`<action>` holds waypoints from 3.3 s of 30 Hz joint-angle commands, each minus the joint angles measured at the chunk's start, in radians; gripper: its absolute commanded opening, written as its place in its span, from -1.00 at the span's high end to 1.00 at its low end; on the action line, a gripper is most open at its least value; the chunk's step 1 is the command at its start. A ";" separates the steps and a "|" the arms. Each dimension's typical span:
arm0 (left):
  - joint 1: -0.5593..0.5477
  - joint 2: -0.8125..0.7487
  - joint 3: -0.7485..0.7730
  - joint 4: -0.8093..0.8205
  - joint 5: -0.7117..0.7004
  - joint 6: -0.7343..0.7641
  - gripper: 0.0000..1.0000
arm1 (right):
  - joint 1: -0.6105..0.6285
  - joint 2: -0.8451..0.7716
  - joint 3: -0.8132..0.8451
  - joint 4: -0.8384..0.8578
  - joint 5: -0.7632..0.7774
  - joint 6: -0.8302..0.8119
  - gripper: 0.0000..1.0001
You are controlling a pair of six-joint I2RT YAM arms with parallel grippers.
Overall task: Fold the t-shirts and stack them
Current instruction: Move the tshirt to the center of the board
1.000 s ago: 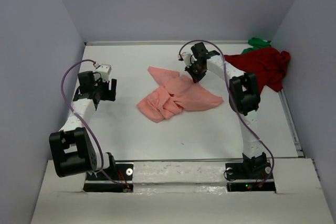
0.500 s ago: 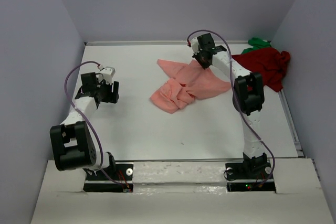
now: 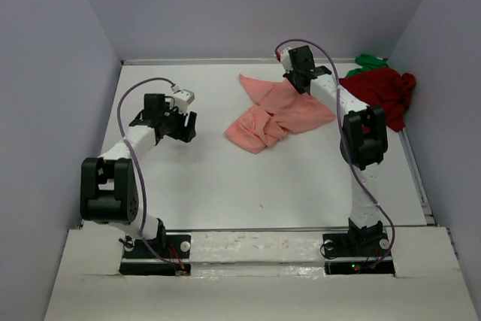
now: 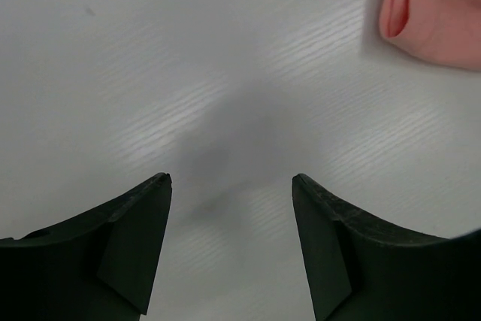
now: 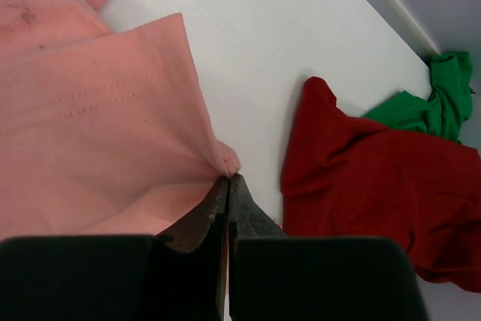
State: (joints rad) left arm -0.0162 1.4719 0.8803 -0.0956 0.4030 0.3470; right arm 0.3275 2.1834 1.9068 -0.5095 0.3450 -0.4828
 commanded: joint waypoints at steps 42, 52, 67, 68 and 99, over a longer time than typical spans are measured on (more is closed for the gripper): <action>-0.375 0.211 0.421 -0.007 -0.576 0.072 1.00 | -0.041 -0.125 -0.058 0.049 0.052 -0.069 1.00; -0.406 -0.007 0.260 0.281 -1.033 0.286 1.00 | -0.071 -0.312 -0.110 0.051 0.054 -0.082 1.00; -0.493 -0.065 0.132 0.388 -1.182 0.395 1.00 | -0.090 -0.450 -0.218 0.048 0.048 -0.089 1.00; -0.496 -0.065 0.129 0.395 -1.202 0.402 1.00 | -0.090 -0.456 -0.230 0.048 0.048 -0.088 1.00; -0.499 -0.126 0.052 0.666 -1.379 0.599 1.00 | -0.108 -0.428 -0.136 0.062 0.028 -0.065 -0.10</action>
State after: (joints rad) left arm -0.5152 1.4303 0.9302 0.4877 -0.9283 0.9199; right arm 0.2283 1.8069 1.7607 -0.4942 0.3664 -0.5491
